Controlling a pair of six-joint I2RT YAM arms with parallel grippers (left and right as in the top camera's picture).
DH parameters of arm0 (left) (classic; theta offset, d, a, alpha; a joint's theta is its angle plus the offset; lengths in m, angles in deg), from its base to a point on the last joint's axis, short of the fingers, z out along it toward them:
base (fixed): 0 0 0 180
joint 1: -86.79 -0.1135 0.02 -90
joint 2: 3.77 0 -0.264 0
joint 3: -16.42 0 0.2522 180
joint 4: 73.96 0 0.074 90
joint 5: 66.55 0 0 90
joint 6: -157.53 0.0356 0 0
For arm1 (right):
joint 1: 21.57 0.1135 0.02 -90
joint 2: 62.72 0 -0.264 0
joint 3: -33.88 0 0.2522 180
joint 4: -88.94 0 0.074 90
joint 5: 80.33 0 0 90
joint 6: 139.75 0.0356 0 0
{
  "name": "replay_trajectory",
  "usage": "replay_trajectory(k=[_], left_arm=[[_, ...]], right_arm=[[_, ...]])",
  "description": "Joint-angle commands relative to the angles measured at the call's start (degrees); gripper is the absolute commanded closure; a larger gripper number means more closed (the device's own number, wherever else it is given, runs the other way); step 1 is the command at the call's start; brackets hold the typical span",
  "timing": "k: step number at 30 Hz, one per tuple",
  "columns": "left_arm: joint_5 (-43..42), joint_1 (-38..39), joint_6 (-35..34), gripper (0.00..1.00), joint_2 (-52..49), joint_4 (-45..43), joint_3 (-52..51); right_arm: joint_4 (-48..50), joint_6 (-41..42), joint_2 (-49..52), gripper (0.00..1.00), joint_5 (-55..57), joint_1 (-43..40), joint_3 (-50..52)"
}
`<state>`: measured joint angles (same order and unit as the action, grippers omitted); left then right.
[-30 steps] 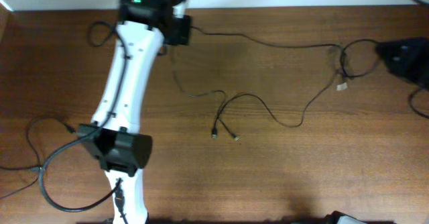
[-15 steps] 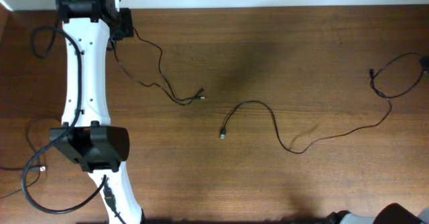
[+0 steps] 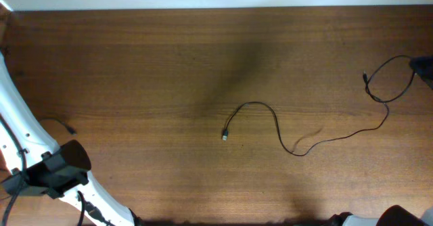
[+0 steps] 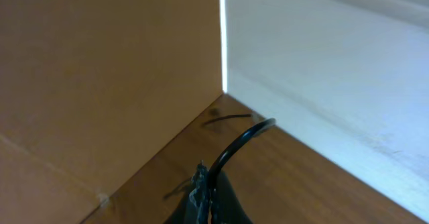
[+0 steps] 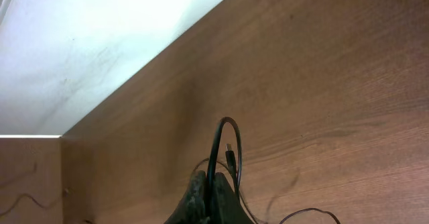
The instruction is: Untangle cables
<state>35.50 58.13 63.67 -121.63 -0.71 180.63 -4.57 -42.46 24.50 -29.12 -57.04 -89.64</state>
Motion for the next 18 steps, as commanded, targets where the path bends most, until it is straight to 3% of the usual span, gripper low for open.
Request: replay_trajectory(k=[1,2,3,4,9,11,15,18], left_arm=[[-0.42,-0.28,0.85,1.00,-3.10,0.66,-4.55],[-0.42,-0.35,0.85,0.92,-4.13,0.57,-6.25],[-0.39,-0.50,0.83,0.41,-5.68,0.57,-8.33],[-0.17,-0.68,0.85,0.01,-7.32,0.55,-9.49],[-0.76,-1.97,0.13,0.01,-9.66,0.52,-9.84],[-4.90,-2.64,-0.07,0.01,-8.66,0.61,-7.74],[-36.70,-4.92,5.44,0.01,-5.95,3.50,-5.84],[-40.00,-5.09,3.30,0.01,-5.35,8.55,-5.84]], right_arm=[[-0.44,-0.92,0.17,0.96,0.48,0.33,-0.17],[-0.57,-0.96,0.17,0.96,0.48,0.33,-0.17],[-0.87,-1.14,0.17,0.96,0.50,0.33,-0.17],[-1.09,-1.11,0.17,0.96,0.48,0.33,-0.17],[-1.88,-1.73,0.17,0.96,0.50,0.33,-0.17],[-2.03,-2.45,0.17,0.96,0.50,0.39,-0.17],[-2.01,-2.64,0.15,0.96,1.14,2.97,-0.17],[-2.01,-2.60,0.17,0.96,0.85,5.11,-0.17]])
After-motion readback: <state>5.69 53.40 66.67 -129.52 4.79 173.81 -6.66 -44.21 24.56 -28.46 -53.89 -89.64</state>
